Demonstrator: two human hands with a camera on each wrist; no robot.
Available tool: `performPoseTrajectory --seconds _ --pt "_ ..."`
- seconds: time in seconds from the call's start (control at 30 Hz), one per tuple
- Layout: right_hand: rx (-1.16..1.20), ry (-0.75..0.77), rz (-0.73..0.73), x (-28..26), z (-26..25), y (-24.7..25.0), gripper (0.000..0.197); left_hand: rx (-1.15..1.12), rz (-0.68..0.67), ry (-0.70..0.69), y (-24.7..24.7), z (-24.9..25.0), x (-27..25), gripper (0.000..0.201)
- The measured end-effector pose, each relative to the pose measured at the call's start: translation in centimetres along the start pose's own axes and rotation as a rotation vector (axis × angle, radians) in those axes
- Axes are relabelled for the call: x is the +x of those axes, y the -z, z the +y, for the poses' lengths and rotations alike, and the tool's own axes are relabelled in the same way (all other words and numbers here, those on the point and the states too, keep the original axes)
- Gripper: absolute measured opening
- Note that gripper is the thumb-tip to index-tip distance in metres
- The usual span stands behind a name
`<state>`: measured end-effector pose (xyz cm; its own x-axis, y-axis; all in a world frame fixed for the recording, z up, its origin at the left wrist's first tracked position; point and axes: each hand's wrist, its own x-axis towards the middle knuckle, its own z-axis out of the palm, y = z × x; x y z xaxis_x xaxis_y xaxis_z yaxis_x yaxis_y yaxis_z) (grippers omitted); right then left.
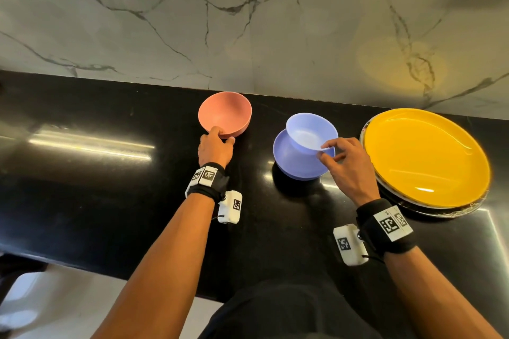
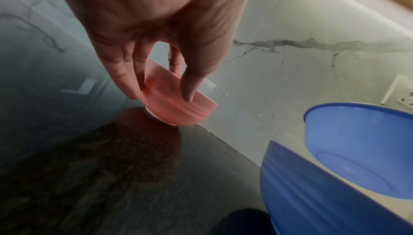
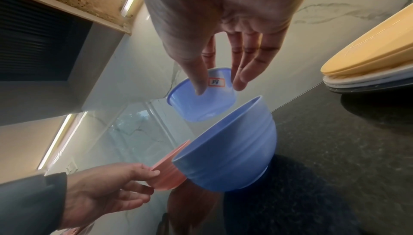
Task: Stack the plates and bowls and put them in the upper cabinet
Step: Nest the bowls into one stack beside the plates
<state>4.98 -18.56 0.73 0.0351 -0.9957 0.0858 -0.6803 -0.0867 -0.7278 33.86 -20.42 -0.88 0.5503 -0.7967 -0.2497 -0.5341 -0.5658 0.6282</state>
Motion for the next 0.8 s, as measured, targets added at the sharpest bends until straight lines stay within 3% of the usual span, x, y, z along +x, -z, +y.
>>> performPoseTrajectory --seconds 0.17,0.3,0.5,0.67,0.8 --pt "0.003 -0.003 0.097 -0.2 0.5 1.4 0.022 -0.078 0.108 -0.047 0.5 -0.1 -0.2 0.030" --pt "0.021 -0.023 0.179 -0.4 1.0 2.4 0.021 -0.157 0.163 -0.232 1.0 0.8 -2.0 0.025" --pt "0.097 -0.044 0.354 -0.4 0.8 3.9 0.027 -0.110 0.006 -0.475 0.0 3.3 -5.9 0.030" --pt "0.109 -0.038 0.350 -0.8 0.3 4.8 0.026 -0.116 0.028 -0.431 -1.0 2.4 -6.7 0.029" --pt "0.141 0.009 0.156 -1.6 0.4 4.0 0.016 -0.149 0.124 -0.354 0.3 0.7 -6.0 0.030"
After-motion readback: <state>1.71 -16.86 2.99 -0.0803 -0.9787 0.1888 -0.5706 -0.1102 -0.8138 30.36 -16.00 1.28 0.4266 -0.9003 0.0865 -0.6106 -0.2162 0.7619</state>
